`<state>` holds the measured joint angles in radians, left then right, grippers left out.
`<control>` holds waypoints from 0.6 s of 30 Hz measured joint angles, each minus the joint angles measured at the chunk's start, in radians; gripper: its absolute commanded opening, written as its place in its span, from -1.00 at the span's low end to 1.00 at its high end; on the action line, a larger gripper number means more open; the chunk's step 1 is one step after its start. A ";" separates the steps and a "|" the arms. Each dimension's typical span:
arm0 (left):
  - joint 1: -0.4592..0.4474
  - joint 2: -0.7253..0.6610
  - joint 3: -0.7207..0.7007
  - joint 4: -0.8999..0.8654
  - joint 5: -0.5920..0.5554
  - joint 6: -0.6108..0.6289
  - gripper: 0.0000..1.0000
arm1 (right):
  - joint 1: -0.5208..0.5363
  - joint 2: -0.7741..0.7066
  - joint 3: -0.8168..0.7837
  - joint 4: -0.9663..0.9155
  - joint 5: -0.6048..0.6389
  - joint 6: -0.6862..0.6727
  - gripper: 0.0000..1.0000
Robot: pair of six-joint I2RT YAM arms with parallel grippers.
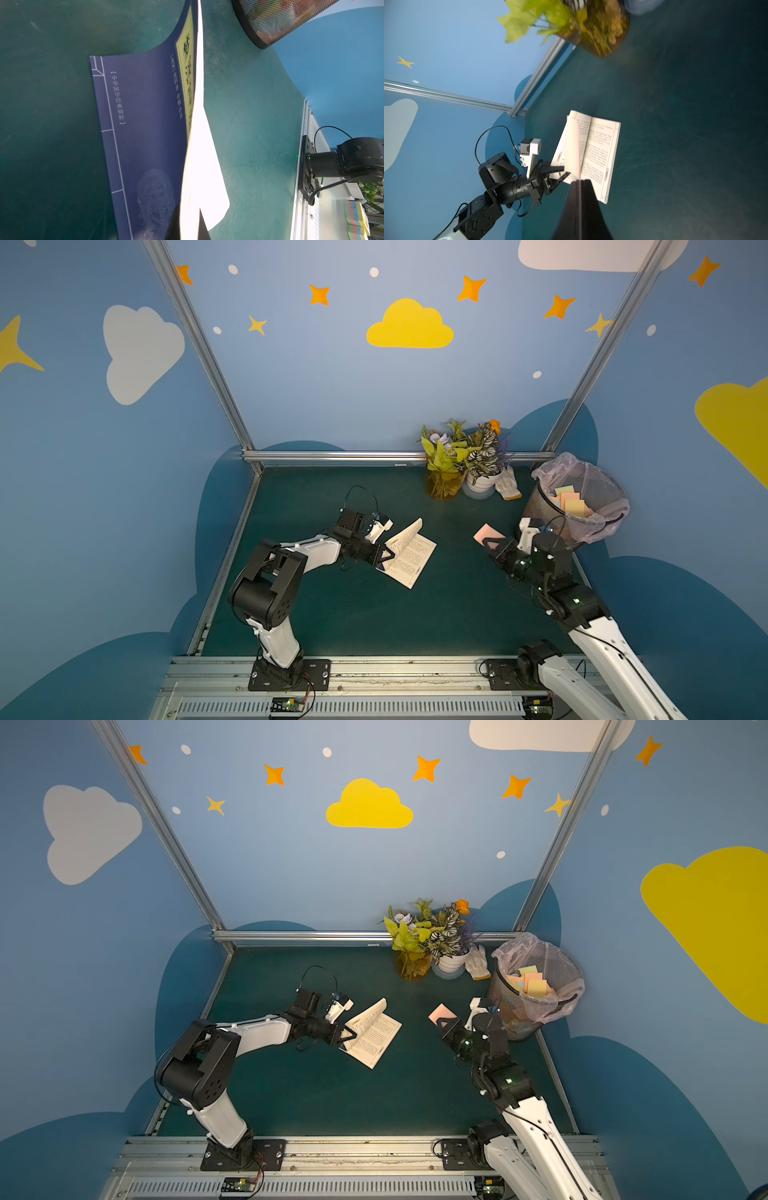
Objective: Peel off the used sticky note
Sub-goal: Place the note in the trash bin.
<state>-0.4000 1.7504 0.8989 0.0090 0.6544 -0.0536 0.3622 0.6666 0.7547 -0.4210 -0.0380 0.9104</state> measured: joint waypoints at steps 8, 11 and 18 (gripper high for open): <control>0.000 0.000 0.000 0.000 0.000 0.000 -0.94 | -0.011 0.154 0.386 -0.230 0.247 -0.288 -1.00; 0.000 0.000 0.000 0.000 -0.001 0.000 -0.94 | -0.041 0.237 0.510 -0.280 0.328 -0.373 -1.00; 0.000 0.000 0.000 0.000 -0.003 0.000 -0.94 | -0.250 0.434 0.756 -0.325 0.401 -0.510 -1.00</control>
<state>-0.4000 1.7504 0.8989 0.0090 0.6514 -0.0540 0.1120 1.1007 1.5105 -0.7460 0.3634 0.4007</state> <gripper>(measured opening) 0.061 0.033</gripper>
